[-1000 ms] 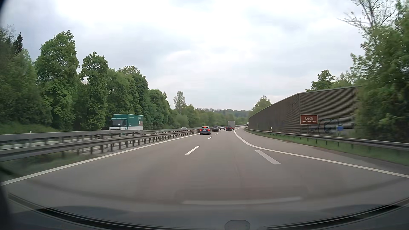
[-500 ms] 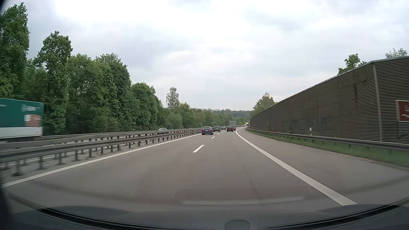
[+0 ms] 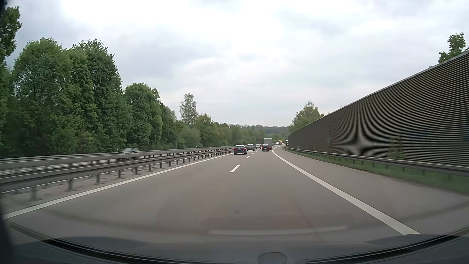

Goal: Follow the waypoints while adhering to traffic rules and regulations

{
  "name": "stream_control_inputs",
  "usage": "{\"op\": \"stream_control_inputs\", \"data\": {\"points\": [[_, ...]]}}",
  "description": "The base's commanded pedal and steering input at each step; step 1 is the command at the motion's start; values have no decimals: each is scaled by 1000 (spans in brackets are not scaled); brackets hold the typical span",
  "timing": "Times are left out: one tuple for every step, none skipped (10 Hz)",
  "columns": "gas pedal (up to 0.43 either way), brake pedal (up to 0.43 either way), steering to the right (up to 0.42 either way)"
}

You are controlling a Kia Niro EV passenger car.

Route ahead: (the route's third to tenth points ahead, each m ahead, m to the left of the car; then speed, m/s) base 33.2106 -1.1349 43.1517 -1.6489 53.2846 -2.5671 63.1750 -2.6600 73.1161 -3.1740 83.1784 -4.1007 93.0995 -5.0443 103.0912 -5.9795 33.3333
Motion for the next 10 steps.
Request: {"op": "stream_control_inputs", "data": {"points": [[209,0,3],[209,0,3],[209,0,4],[209,0,4],[197,0,4],[197,0,4],[197,0,4],[197,0,5],[197,0,6],[197,0,6]]}}
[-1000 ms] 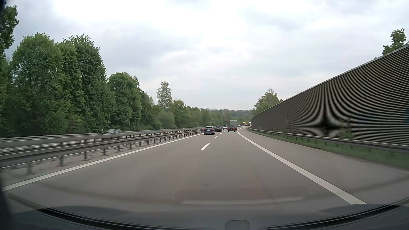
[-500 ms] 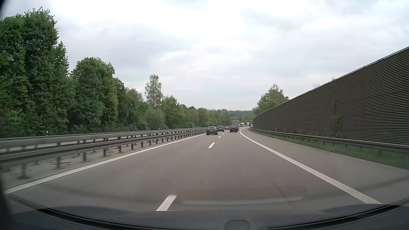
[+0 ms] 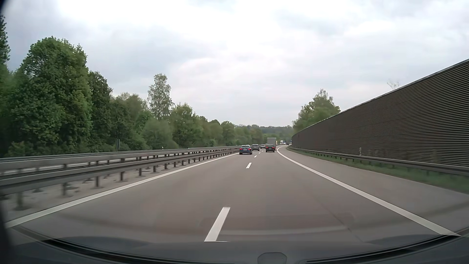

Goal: Follow the waypoints while adhering to traffic rules and regulations

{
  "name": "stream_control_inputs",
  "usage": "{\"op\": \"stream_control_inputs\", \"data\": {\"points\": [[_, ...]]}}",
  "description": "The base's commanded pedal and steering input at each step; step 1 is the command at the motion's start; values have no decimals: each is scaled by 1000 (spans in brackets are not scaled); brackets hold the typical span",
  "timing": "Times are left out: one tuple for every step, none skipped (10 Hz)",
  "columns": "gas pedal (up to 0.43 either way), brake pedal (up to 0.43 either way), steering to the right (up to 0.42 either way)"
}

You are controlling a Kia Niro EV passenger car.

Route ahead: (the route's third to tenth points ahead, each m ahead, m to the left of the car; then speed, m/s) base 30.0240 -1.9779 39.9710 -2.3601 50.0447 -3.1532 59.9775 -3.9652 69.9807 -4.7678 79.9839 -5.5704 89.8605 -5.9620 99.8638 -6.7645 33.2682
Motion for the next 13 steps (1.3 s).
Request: {"op": "stream_control_inputs", "data": {"points": [[197,0,7],[197,0,6],[197,0,7],[197,0,7],[189,0,7],[189,0,7],[189,0,7],[189,0,7],[189,0,7],[189,0,7],[189,0,6],[189,0,7],[189,0,6]]}}
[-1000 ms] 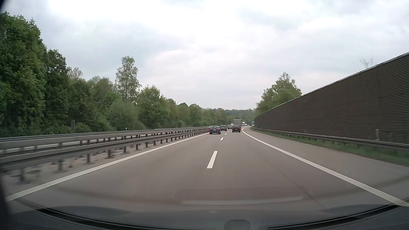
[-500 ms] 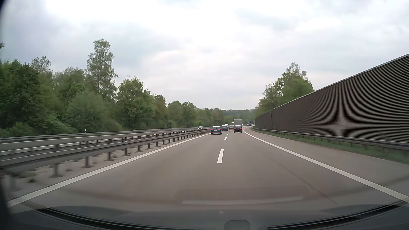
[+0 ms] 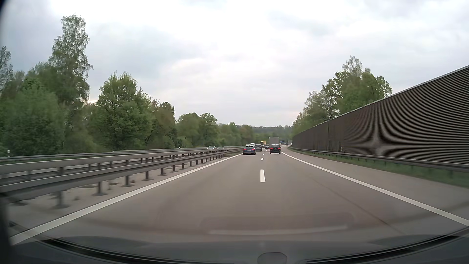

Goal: Follow the waypoints while adhering to traffic rules and regulations

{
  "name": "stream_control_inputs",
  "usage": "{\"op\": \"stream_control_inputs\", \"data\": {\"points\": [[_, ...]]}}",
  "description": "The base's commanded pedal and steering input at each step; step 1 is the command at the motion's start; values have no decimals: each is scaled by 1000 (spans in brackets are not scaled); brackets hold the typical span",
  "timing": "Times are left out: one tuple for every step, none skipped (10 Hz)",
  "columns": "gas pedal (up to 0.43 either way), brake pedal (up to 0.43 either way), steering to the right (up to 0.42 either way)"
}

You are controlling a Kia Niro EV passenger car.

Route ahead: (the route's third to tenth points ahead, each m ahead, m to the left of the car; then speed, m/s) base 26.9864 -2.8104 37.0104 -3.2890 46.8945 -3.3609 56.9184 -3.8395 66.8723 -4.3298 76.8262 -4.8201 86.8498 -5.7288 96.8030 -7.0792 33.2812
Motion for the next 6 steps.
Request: {"op": "stream_control_inputs", "data": {"points": [[189,0,7],[189,0,6],[189,0,6],[189,0,7],[189,0,7],[189,0,6]]}}
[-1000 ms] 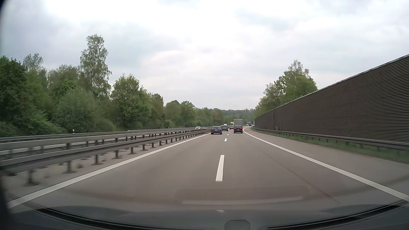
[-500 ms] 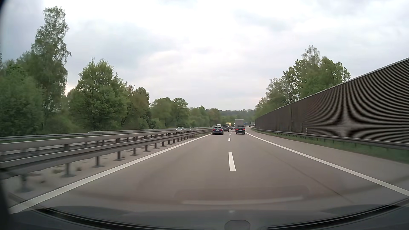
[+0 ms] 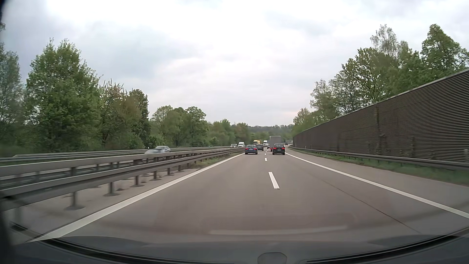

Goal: Follow the waypoints while adhering to traffic rules and regulations

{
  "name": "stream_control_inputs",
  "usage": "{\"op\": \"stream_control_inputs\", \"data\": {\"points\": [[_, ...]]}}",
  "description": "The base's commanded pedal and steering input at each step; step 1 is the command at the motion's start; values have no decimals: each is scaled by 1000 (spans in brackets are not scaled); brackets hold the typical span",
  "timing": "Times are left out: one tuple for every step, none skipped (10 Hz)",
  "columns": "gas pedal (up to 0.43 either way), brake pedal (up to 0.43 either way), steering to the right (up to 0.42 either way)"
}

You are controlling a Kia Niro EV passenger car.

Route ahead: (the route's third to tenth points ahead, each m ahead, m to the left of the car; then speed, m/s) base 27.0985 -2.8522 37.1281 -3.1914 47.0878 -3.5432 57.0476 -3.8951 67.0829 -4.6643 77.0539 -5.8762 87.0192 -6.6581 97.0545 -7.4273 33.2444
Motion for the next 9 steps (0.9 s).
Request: {"op": "stream_control_inputs", "data": {"points": [[197,0,7],[197,0,7],[197,0,6],[220,0,6],[240,0,7],[240,0,7],[240,0,8],[240,0,8],[240,0,8]]}}
